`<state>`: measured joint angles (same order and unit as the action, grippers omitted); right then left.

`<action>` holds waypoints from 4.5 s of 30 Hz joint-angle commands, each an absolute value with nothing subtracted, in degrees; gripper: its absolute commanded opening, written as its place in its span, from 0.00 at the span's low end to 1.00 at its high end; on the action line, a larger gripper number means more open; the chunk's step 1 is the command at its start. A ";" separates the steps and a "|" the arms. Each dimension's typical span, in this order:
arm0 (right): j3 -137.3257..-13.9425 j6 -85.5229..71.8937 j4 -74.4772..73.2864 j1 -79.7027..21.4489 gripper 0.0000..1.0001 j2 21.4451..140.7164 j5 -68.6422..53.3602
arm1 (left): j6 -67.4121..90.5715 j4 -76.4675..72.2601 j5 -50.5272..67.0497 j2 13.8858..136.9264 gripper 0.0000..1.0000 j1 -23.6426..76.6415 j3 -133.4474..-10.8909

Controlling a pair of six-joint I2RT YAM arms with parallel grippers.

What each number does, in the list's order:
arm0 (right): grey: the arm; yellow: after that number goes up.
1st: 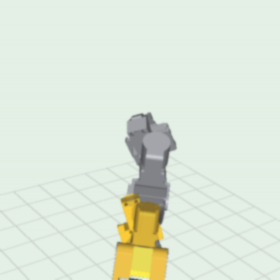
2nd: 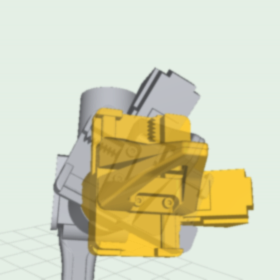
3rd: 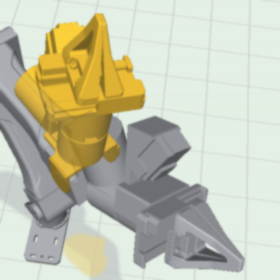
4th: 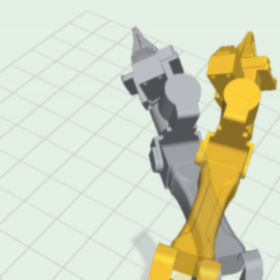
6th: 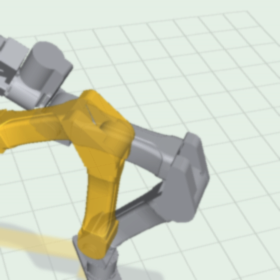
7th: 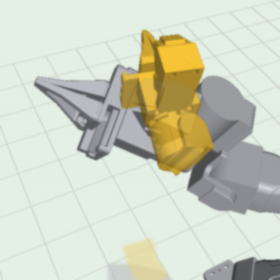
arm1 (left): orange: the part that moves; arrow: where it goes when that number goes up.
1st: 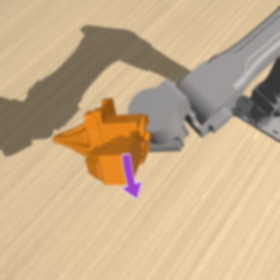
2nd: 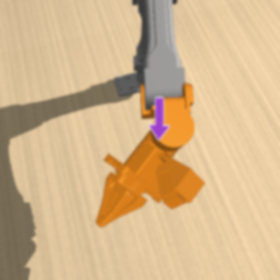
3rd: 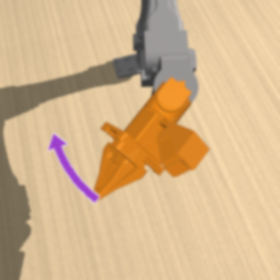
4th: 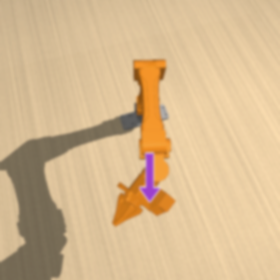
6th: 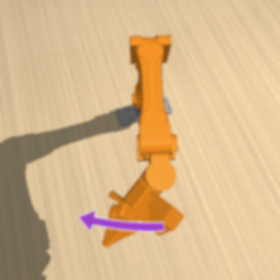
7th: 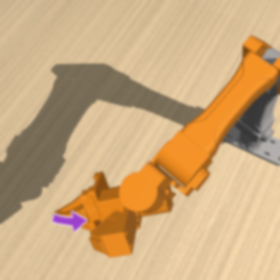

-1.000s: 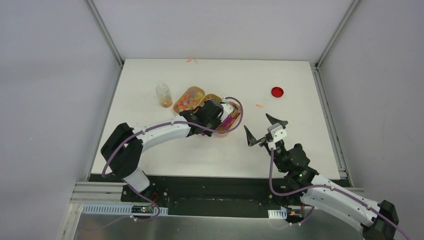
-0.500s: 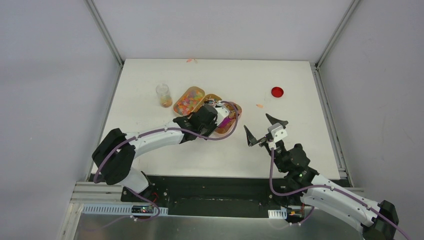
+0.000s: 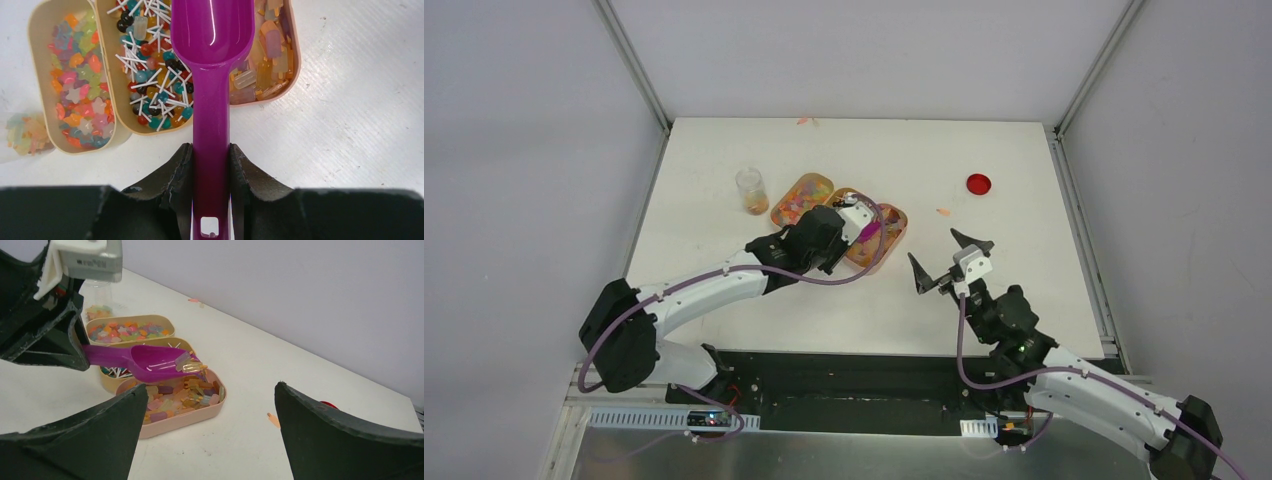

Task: Pack the candies
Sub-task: Scoop the fake candies from the storage box, then adjust the spatula.

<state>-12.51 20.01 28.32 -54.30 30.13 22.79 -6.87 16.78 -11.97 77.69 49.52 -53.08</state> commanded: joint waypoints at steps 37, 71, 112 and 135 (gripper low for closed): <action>-14.73 18.81 31.99 -54.27 1.00 32.20 18.78 | -0.81 29.46 -12.17 61.19 0.00 31.47 -60.38; -14.63 16.80 31.33 -54.23 1.00 32.18 18.30 | 17.90 44.56 -22.31 63.43 0.00 30.23 -71.96; -39.01 36.93 40.44 -54.15 0.96 68.21 -13.57 | 11.58 51.71 -12.19 66.63 0.00 29.79 -80.49; -66.78 59.90 27.54 -54.77 0.68 91.67 -21.19 | 0.54 45.53 1.92 59.31 0.00 29.78 -76.00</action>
